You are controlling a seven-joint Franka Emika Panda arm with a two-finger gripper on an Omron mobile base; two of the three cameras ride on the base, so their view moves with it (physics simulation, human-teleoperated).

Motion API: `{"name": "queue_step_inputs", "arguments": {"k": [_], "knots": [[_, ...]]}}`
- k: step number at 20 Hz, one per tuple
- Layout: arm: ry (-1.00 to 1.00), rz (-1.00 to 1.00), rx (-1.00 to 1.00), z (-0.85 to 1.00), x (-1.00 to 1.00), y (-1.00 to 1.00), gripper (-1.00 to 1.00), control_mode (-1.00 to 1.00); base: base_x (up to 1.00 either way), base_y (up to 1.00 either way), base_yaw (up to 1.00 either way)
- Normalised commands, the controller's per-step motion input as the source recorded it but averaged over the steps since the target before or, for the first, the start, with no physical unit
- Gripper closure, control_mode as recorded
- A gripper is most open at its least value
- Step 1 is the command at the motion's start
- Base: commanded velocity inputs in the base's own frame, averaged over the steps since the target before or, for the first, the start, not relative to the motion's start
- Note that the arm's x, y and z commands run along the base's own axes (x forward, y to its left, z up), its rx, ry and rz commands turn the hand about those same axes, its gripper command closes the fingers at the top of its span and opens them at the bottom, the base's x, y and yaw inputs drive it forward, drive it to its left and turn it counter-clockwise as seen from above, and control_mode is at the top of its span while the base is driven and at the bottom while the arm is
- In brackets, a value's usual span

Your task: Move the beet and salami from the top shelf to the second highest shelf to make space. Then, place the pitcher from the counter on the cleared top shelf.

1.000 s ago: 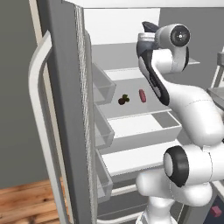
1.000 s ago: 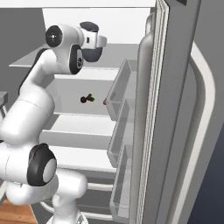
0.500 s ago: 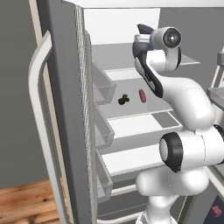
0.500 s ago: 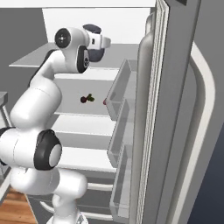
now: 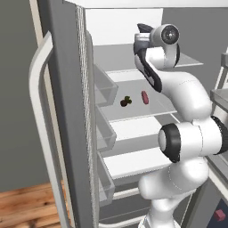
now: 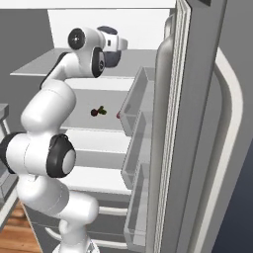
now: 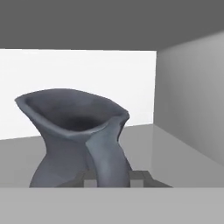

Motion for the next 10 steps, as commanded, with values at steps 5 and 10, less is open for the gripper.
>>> {"name": "queue_step_inputs", "arguments": {"k": [5,10], "knots": [[0.00,0.02,-0.06,-0.20,0.27,0.01,-1.00,-1.00,0.00,0.00,0.00],[0.00,0.03,-0.06,-0.12,0.07,0.05,-1.00,-1.00,0.00,0.00,0.00]]}}
